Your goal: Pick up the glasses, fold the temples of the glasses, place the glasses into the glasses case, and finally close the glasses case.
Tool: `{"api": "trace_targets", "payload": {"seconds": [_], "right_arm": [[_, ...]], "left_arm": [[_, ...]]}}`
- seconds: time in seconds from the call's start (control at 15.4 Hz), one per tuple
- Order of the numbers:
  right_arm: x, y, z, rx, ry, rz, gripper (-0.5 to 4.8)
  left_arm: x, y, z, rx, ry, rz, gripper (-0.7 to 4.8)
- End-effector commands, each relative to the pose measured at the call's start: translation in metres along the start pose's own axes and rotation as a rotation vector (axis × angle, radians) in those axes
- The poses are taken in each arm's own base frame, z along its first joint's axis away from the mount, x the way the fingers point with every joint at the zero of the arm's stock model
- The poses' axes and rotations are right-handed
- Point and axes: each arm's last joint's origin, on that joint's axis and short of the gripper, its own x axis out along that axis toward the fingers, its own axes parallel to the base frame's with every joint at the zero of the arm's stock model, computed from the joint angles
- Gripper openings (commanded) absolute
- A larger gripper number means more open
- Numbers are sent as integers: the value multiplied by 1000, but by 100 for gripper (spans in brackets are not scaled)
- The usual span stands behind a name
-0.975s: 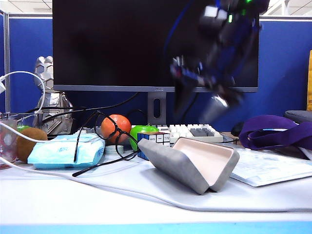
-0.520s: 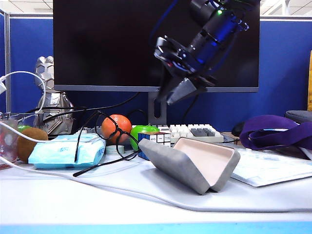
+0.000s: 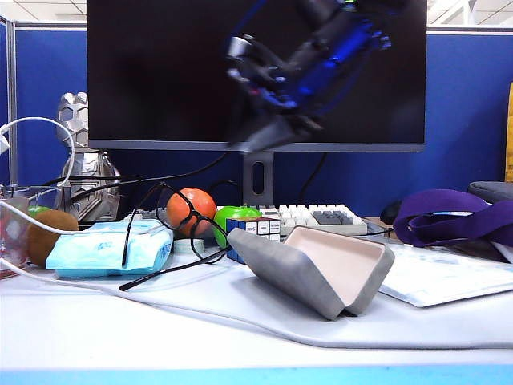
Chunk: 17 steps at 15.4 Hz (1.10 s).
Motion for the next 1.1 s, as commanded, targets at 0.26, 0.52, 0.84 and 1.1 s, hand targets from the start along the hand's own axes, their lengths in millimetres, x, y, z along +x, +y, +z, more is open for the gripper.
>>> {"api": "trace_targets", "payload": {"seconds": [0.26, 0.52, 0.84, 1.1], "right_arm": [[41, 5, -9, -172, -28, -40, 229], [53, 0, -16, -232, -20, -45, 268], [62, -3, -15, -253, -25, -46, 284], [70, -1, 10, -263, -9, -31, 280]], "left_arm": [[-1, -2, 2, 10, -11, -13, -5], [-1, -2, 2, 10, -11, -13, -5], [-1, -2, 2, 10, -12, -13, -5], [-1, -2, 2, 11, -12, -13, -6]]}}
